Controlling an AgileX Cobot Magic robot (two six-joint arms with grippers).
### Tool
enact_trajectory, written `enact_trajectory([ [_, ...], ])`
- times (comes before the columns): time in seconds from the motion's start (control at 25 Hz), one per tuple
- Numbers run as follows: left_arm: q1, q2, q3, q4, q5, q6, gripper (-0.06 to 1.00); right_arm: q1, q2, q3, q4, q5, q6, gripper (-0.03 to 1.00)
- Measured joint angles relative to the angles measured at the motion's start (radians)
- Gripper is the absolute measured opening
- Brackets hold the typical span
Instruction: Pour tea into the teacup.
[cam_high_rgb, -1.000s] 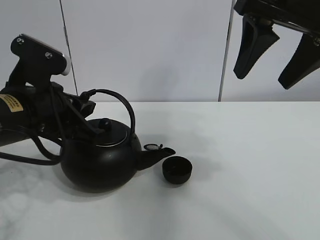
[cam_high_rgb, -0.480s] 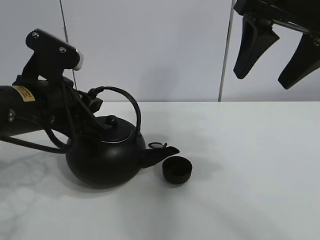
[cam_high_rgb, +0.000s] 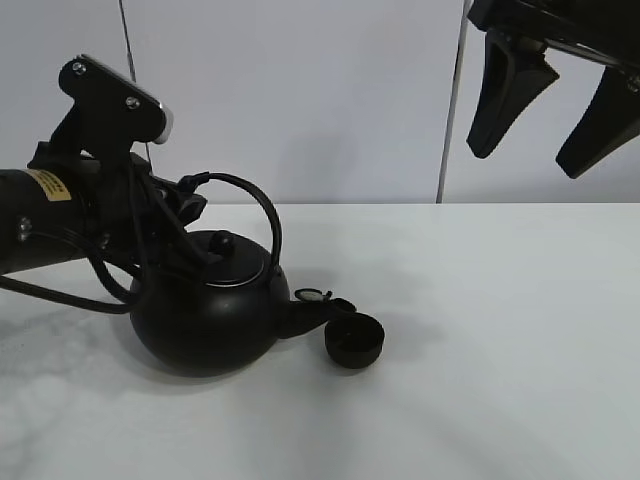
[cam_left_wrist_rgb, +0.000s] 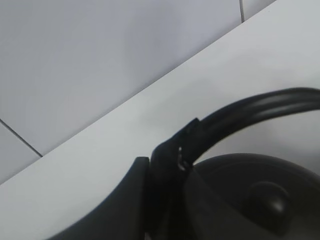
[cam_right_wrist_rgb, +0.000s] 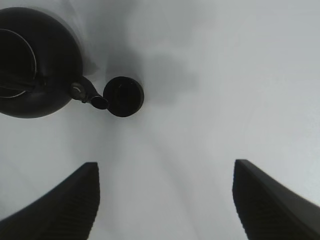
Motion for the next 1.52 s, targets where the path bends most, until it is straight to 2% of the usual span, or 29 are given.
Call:
enact_trajectory([
  [0.36,0.0,-0.001,-0.001,0.0,0.0,0.002,0.11,0.0,0.0,0.0,0.0,-0.001,0.0,0.51],
  [0.8,0.0,-0.001,-0.043,0.0,0.052,0.043,0.1,0.0,0.0,0.0,0.0,-0.001,0.0,0.51],
  [1.52,0.0,-0.001,-0.052,0.0,0.059,0.137,0.1,0.0,0.0,0.0,0.002,-0.004,-0.005,0.51],
])
